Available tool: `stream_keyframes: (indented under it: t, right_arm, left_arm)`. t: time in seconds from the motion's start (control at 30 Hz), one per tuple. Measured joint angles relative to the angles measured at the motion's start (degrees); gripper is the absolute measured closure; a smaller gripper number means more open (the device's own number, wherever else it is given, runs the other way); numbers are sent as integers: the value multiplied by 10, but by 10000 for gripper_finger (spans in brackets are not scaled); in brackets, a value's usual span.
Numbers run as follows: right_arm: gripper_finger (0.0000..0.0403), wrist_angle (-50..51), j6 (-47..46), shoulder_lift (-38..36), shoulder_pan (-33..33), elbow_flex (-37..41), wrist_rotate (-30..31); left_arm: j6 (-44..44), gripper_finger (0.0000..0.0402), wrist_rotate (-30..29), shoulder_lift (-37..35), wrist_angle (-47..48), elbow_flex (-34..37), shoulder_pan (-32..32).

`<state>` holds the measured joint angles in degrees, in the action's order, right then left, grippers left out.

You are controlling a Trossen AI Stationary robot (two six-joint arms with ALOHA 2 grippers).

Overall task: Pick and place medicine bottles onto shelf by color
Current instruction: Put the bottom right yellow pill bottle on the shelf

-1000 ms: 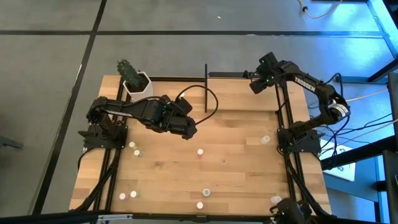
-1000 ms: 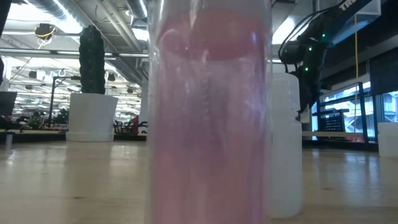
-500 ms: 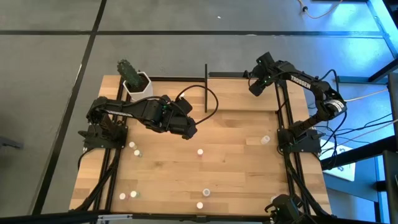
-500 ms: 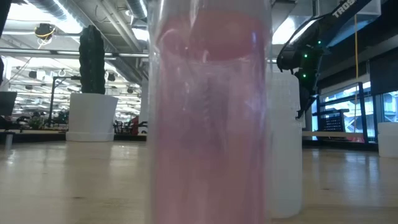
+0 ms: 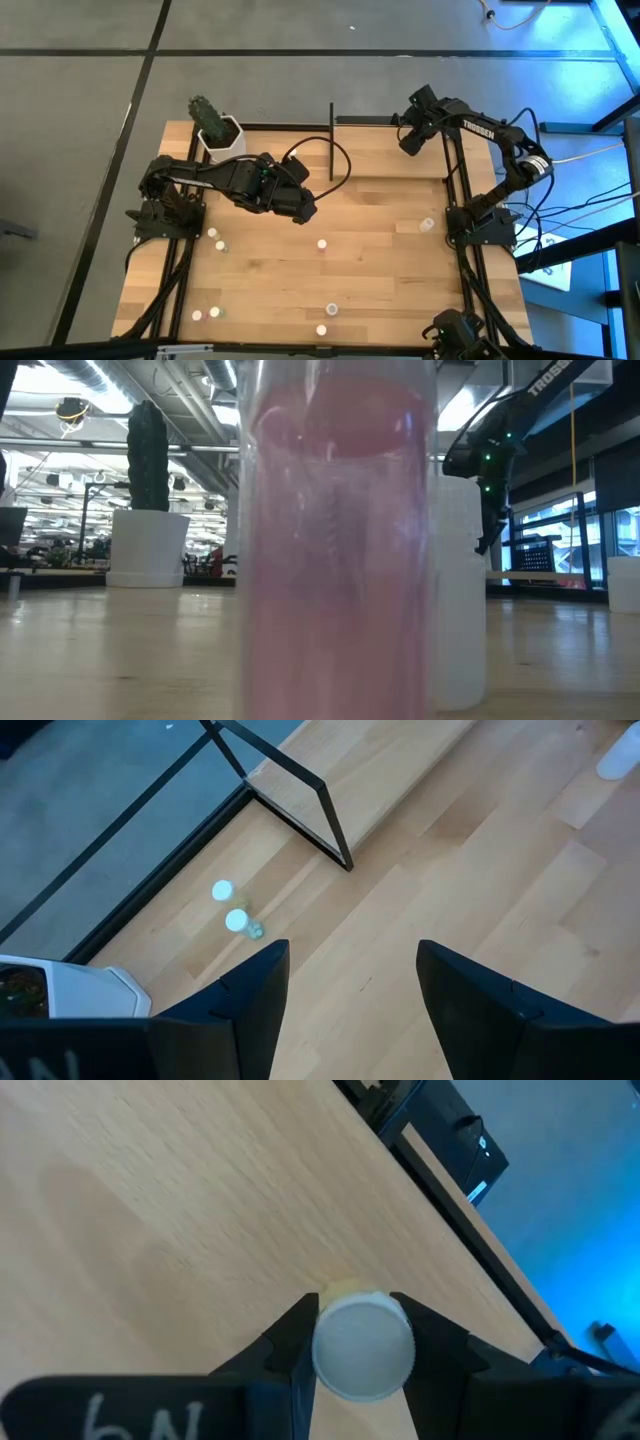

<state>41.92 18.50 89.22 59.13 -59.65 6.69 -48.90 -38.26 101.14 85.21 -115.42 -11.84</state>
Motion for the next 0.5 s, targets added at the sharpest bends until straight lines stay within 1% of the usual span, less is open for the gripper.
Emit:
stream_keyframes:
  t: [0.13,0.5]
  right_arm:
    - [282,-4,0,0,0,0,0]
    - [251,-2,-2,2,0,3,-3]
  left_arm:
    - [0,188,0,0,0,0,0]
    - [0,188,0,0,0,0,0]
